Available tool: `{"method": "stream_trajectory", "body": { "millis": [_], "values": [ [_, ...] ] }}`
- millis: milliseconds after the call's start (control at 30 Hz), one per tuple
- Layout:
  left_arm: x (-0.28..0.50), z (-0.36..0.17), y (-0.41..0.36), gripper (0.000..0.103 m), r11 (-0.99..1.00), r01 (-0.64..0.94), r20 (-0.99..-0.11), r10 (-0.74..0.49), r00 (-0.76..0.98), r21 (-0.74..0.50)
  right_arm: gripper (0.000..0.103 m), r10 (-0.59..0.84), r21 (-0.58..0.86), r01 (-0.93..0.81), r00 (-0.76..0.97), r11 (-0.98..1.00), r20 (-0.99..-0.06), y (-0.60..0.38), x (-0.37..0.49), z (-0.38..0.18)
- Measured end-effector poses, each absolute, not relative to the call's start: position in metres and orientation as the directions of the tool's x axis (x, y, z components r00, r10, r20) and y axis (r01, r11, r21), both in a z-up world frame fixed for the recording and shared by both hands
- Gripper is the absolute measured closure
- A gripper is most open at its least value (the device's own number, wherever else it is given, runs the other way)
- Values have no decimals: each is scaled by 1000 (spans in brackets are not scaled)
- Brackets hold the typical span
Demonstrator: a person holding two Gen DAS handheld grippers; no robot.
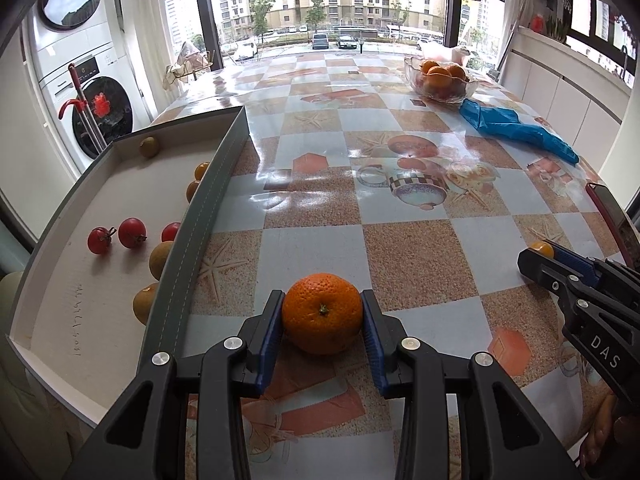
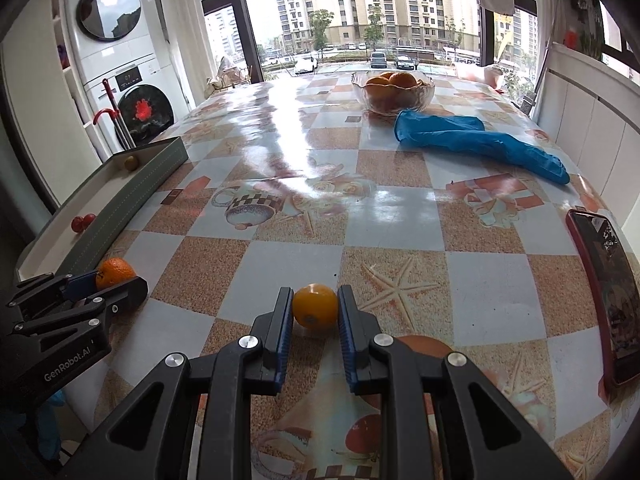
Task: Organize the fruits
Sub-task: 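Hold both mandarins raised above the table in the closed tools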
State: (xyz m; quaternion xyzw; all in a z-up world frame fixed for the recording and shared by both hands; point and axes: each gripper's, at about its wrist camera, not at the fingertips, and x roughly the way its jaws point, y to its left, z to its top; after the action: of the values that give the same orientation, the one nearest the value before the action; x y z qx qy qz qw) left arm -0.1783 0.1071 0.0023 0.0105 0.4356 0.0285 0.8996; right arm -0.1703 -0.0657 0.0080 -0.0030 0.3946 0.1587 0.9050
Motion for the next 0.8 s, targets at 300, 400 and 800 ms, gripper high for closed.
{"method": "stream_trajectory", "body": {
  "millis": [300, 400, 800],
  "values": [
    [-178, 3, 106, 64, 997, -48, -784, 78, 615, 61, 79, 266, 79, -300, 659, 951, -704, -61, -174, 6],
    [-177, 3, 106, 64, 997, -51, -785, 82, 614, 64, 79, 275, 91, -300, 656, 949, -703, -61, -174, 6],
    [-177, 3, 104, 64, 996, -51, -784, 91, 614, 76, 79, 262, 70, -303, 662, 950, -702, -61, -174, 6]
  ]
}}
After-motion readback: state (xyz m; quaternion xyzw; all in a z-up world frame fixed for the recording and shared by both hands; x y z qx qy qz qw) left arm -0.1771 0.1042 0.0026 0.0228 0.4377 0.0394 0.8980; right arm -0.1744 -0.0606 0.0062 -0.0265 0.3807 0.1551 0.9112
